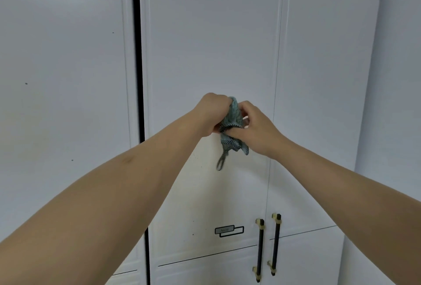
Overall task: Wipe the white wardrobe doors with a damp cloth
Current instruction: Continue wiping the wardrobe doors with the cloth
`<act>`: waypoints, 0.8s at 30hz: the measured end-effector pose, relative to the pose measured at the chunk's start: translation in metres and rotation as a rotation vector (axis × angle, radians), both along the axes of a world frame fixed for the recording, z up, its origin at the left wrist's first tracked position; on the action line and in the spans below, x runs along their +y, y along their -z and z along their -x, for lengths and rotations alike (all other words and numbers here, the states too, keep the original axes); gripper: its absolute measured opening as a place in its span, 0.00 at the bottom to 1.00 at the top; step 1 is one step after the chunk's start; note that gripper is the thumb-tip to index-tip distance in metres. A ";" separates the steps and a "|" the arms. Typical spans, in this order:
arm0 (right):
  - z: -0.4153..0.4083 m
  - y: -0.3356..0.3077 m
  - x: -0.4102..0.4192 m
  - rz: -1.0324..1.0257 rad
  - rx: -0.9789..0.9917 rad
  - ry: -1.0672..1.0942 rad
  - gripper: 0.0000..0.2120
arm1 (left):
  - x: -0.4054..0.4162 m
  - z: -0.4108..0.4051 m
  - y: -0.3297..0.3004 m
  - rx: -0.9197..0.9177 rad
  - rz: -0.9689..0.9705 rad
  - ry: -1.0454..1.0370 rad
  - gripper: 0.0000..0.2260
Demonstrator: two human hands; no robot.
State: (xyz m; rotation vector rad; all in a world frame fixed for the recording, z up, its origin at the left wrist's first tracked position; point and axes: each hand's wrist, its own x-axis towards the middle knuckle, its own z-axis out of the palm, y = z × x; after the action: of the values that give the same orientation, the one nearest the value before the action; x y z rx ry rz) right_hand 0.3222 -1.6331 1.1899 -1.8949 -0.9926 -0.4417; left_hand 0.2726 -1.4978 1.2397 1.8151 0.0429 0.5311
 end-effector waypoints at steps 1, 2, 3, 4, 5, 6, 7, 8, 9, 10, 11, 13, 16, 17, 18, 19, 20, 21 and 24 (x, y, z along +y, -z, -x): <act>-0.001 -0.002 -0.001 0.015 -0.024 0.031 0.22 | -0.003 0.000 -0.002 -0.015 -0.033 -0.017 0.08; -0.003 -0.004 -0.003 0.029 -0.043 0.064 0.22 | -0.005 -0.001 -0.004 -0.008 -0.053 -0.015 0.07; -0.005 -0.007 -0.004 0.044 -0.056 0.096 0.21 | -0.007 -0.001 -0.005 0.009 -0.055 -0.001 0.07; -0.008 -0.009 -0.005 0.055 -0.072 0.137 0.17 | -0.008 0.000 -0.005 0.018 -0.045 0.022 0.08; -0.013 -0.012 -0.006 0.056 -0.094 0.189 0.14 | -0.009 0.001 -0.006 0.011 -0.034 0.052 0.08; -0.019 -0.014 -0.007 0.035 -0.102 0.245 0.11 | -0.009 0.002 -0.008 -0.006 -0.024 0.072 0.08; -0.026 -0.016 -0.009 -0.007 -0.094 0.308 0.09 | -0.007 0.003 -0.011 -0.023 -0.016 0.074 0.08; -0.034 -0.017 -0.013 -0.067 -0.082 0.371 0.07 | -0.003 0.004 -0.013 -0.047 -0.003 0.057 0.08; -0.041 -0.019 -0.017 -0.135 -0.077 0.435 0.06 | 0.004 0.005 -0.018 -0.083 0.008 0.023 0.08; -0.048 -0.022 -0.022 -0.210 -0.074 0.493 0.04 | 0.012 0.005 -0.021 -0.135 0.008 -0.025 0.07; -0.054 -0.025 -0.026 -0.290 -0.077 0.538 0.02 | 0.021 0.006 -0.024 -0.202 -0.036 -0.101 0.06; -0.065 -0.031 -0.030 -0.429 -0.083 0.596 0.04 | 0.040 0.009 -0.027 -0.318 -0.251 -0.308 0.06; -0.078 -0.028 -0.019 -0.444 -0.064 0.675 0.08 | 0.065 0.016 -0.025 -0.418 -0.719 -0.603 0.13; -0.080 -0.022 -0.011 -0.413 -0.059 0.689 0.07 | 0.073 0.017 -0.024 -0.452 -0.865 -0.655 0.15; -0.082 -0.014 0.000 -0.393 -0.046 0.680 0.07 | 0.082 0.016 -0.022 -0.470 -0.985 -0.684 0.18; -0.081 -0.006 0.012 -0.382 -0.039 0.659 0.07 | 0.090 0.015 -0.021 -0.474 -1.074 -0.701 0.20; -0.079 0.002 0.026 -0.373 -0.053 0.633 0.06 | 0.099 0.015 -0.018 -0.470 -1.141 -0.709 0.22; -0.073 0.010 0.040 -0.364 -0.083 0.607 0.05 | 0.105 0.016 -0.015 -0.452 -1.187 -0.704 0.23; -0.058 0.032 0.085 -0.335 -0.220 0.511 0.05 | 0.118 0.019 -0.005 -0.447 -1.266 -0.679 0.25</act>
State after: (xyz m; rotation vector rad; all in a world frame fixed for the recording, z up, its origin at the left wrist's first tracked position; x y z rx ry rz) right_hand 0.3803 -1.5478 1.1575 -1.7995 -0.5110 -1.0648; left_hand 0.2536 -1.3793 1.2446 2.8372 0.0124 1.7142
